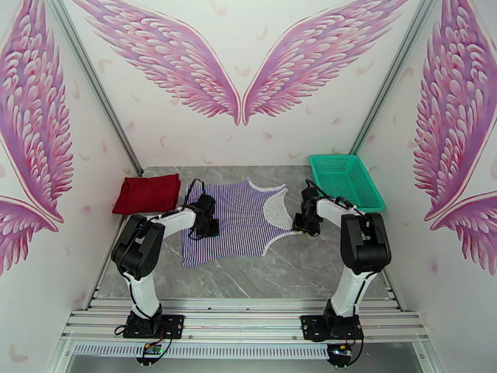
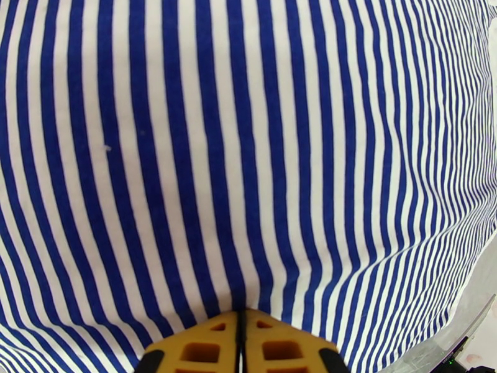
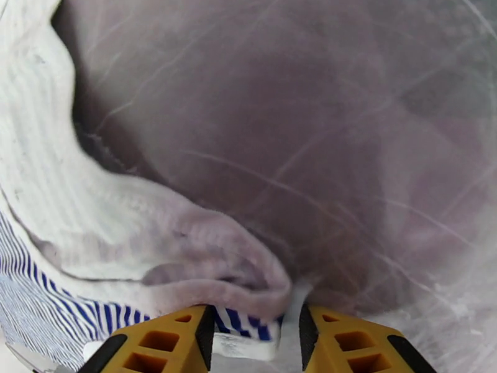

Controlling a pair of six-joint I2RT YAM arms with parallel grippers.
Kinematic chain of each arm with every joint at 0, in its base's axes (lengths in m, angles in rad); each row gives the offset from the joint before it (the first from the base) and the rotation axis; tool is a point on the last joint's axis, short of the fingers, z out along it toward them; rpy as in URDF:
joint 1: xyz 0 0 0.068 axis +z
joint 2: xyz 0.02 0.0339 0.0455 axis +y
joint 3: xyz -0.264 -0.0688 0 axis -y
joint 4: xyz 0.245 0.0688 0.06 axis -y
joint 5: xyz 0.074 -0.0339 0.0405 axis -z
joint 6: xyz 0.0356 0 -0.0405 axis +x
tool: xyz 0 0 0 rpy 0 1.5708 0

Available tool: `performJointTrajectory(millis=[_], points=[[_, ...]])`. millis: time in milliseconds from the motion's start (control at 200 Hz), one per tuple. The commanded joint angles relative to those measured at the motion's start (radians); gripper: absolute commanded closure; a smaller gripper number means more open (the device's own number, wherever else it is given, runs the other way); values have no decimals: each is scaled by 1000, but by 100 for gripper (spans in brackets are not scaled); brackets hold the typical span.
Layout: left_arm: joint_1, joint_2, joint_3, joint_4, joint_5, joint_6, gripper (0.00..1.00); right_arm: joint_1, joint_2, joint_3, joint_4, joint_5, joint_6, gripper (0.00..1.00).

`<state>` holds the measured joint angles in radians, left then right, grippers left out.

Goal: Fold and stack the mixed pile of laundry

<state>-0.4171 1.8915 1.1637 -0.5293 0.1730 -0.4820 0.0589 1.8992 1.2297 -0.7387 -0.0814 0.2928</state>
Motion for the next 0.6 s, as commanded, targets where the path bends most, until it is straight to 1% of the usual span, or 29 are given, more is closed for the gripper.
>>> performJointTrajectory(millis=[0, 115, 195, 330, 395, 450, 475, 535, 595], points=[[0, 9, -9, -72, -36, -2, 88, -3, 45, 12, 33, -21, -15, 65], [0, 9, -5, -80, -39, -1, 89, -1, 14, 53, -62, 28, -17, 72], [0, 11, -2, -85, -41, 0, 89, -1, -28, 68, -139, 79, -18, 75], [0, 10, 1, -90, -41, 1, 88, 0, -99, 63, -240, 139, -6, 75], [0, 11, 4, -95, -41, 6, 88, -1, -126, 55, -272, 168, 0, 71], [1, 10, 14, -106, -41, 14, 88, 0, -144, 52, -296, 192, 1, 60], [1, 9, 21, -114, -41, 18, 88, 1, -152, 50, -304, 201, -2, 56], [1, 5, 42, -139, -34, 31, 87, 4, -180, 44, -303, 193, -14, 50], [0, -11, 65, -166, -23, 48, 84, 12, -209, 41, -293, 155, -24, 48]])
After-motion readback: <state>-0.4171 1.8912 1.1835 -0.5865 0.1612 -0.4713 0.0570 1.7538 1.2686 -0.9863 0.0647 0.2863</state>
